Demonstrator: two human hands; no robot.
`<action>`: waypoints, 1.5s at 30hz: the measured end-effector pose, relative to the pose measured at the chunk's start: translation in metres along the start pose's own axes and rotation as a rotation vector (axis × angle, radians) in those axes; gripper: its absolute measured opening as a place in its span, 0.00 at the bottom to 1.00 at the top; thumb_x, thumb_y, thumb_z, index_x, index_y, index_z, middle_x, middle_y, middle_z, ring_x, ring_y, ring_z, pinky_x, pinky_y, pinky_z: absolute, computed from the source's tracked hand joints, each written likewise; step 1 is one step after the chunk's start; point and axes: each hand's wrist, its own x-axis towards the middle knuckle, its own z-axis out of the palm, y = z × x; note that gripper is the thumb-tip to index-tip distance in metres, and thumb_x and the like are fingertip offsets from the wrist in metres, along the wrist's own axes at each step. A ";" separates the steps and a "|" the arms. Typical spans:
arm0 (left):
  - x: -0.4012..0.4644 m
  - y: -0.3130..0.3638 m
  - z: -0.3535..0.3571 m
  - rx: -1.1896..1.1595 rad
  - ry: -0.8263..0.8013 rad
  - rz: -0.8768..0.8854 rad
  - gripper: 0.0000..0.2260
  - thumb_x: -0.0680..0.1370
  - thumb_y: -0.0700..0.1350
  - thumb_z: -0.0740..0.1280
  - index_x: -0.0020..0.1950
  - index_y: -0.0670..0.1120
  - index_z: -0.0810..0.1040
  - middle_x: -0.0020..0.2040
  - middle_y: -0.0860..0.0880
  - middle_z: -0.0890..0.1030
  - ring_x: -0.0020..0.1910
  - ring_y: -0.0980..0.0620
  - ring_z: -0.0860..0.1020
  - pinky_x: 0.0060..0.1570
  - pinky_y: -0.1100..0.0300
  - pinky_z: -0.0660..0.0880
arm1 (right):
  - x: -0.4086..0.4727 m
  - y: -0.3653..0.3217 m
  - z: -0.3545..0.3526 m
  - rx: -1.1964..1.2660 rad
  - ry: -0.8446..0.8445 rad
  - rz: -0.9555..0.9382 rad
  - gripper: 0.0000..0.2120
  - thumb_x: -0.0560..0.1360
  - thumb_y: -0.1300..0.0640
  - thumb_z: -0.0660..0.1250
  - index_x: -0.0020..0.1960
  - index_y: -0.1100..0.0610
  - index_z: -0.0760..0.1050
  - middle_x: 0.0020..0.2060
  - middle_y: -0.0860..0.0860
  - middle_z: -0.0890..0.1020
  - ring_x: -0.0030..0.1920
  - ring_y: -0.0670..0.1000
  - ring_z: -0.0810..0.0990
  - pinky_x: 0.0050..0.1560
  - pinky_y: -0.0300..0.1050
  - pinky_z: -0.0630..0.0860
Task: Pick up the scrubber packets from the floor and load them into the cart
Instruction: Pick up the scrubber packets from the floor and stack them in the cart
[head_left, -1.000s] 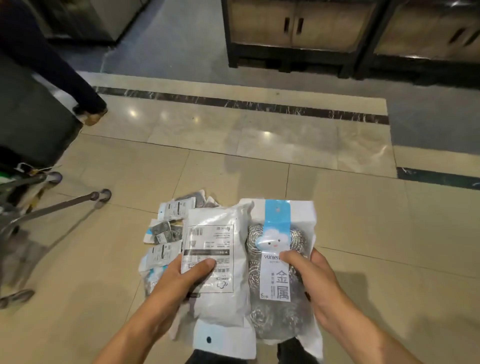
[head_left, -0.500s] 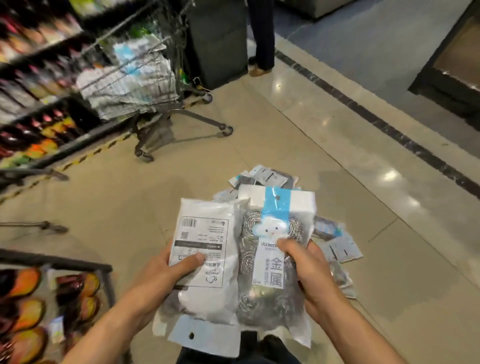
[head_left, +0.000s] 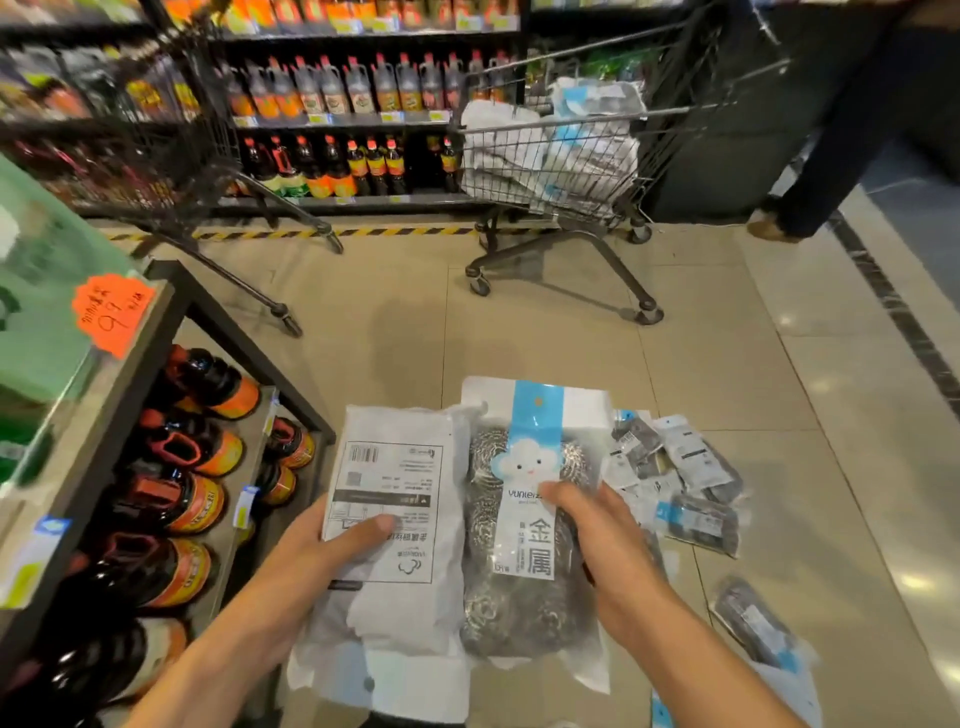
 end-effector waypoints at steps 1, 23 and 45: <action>0.008 0.009 -0.013 -0.016 0.003 0.004 0.19 0.76 0.42 0.73 0.68 0.49 0.80 0.60 0.48 0.87 0.59 0.46 0.85 0.65 0.44 0.76 | 0.010 -0.006 0.016 -0.005 -0.011 0.009 0.15 0.78 0.57 0.70 0.64 0.53 0.79 0.50 0.52 0.89 0.50 0.51 0.89 0.47 0.45 0.80; 0.240 0.241 -0.060 0.113 -0.191 0.007 0.21 0.75 0.46 0.76 0.67 0.50 0.80 0.59 0.46 0.87 0.57 0.43 0.86 0.64 0.40 0.77 | 0.192 -0.176 0.120 0.213 0.108 -0.023 0.13 0.78 0.59 0.71 0.62 0.56 0.80 0.49 0.56 0.89 0.50 0.56 0.89 0.50 0.50 0.81; 0.507 0.524 0.042 0.201 -0.290 0.066 0.47 0.45 0.53 0.89 0.62 0.48 0.81 0.52 0.43 0.88 0.48 0.40 0.88 0.54 0.44 0.79 | 0.446 -0.438 0.107 0.278 0.168 -0.133 0.12 0.78 0.65 0.69 0.60 0.60 0.81 0.47 0.61 0.89 0.48 0.61 0.89 0.51 0.54 0.84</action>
